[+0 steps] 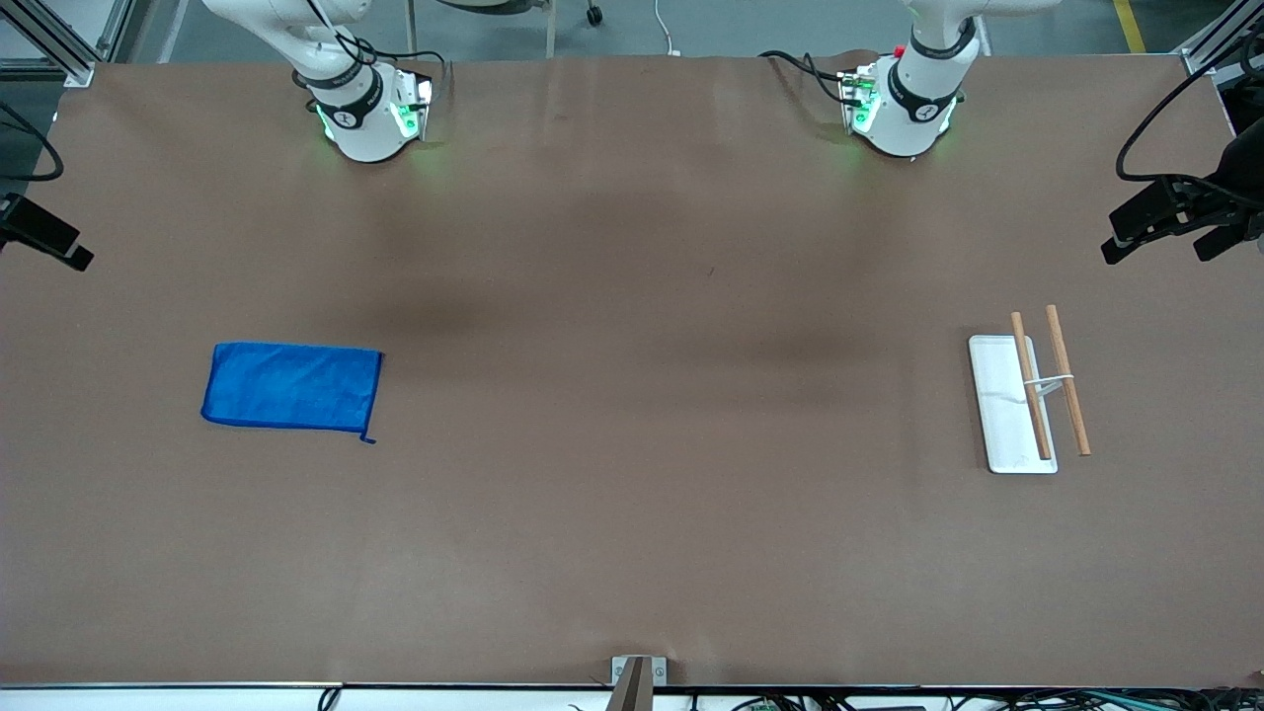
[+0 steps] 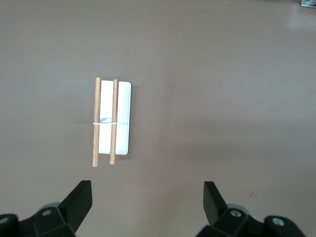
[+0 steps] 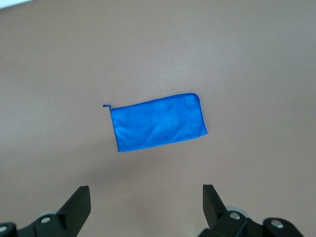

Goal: Right arm passes towel to left arm to hang

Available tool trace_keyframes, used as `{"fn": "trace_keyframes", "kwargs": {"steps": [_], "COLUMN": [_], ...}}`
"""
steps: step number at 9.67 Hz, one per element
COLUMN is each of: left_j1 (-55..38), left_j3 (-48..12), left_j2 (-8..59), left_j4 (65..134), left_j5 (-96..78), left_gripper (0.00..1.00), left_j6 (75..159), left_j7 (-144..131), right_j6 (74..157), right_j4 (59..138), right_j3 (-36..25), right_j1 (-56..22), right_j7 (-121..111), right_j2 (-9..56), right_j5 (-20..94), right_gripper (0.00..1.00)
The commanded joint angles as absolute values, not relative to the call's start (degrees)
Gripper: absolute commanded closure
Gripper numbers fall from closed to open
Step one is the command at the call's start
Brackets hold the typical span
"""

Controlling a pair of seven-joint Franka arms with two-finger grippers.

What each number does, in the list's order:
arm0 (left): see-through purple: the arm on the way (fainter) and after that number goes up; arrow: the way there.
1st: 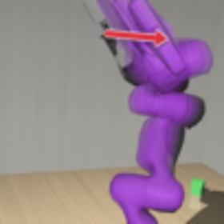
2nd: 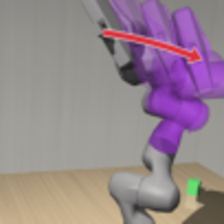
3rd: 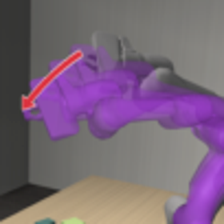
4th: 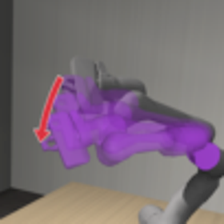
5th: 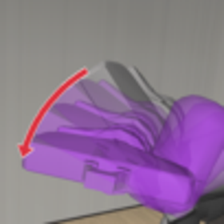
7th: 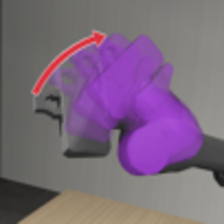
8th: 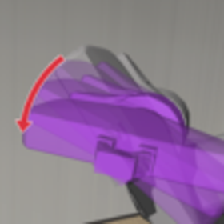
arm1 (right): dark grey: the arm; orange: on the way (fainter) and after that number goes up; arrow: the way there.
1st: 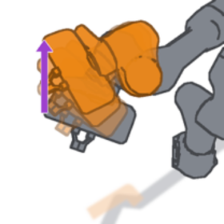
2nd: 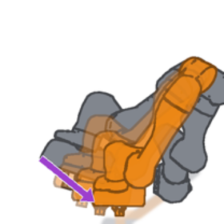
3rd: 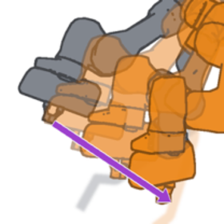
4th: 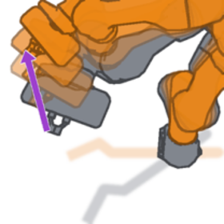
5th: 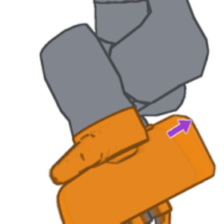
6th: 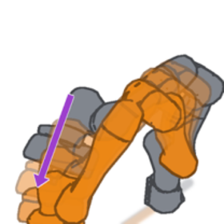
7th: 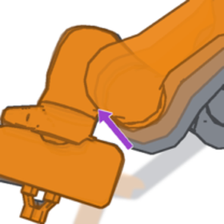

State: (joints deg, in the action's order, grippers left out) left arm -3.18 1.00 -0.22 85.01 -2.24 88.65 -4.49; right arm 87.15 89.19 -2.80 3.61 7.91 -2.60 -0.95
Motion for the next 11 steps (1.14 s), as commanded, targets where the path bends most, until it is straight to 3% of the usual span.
{"fn": "trace_keyframes", "kwargs": {"steps": [1, 9, 11], "left_j1": [-2.7, -1.8, -1.8], "left_j3": [0.4, 1.0, 1.7], "left_j2": [-0.6, -0.9, -1.1], "left_j4": [87.2, 86.0, 85.8], "left_j5": [-2.0, -4.4, -4.5], "left_gripper": [0.01, 0.01, 0.0], "left_j6": [88.3, 87.0, 86.0], "left_j7": [-4.6, -3.8, 0.7], "right_j6": [85.5, 86.5, 90.6], "right_j4": [88.5, 89.4, 94.5], "right_j3": [-1.9, -3.9, -3.6], "right_j1": [5.6, 5.0, 3.9], "right_j7": [6.1, 5.7, 5.5], "right_j2": [-2.6, -2.1, 3.4], "right_j5": [-1.6, -1.1, -1.1], "right_gripper": [0.0, 0.0, 0.0]}}
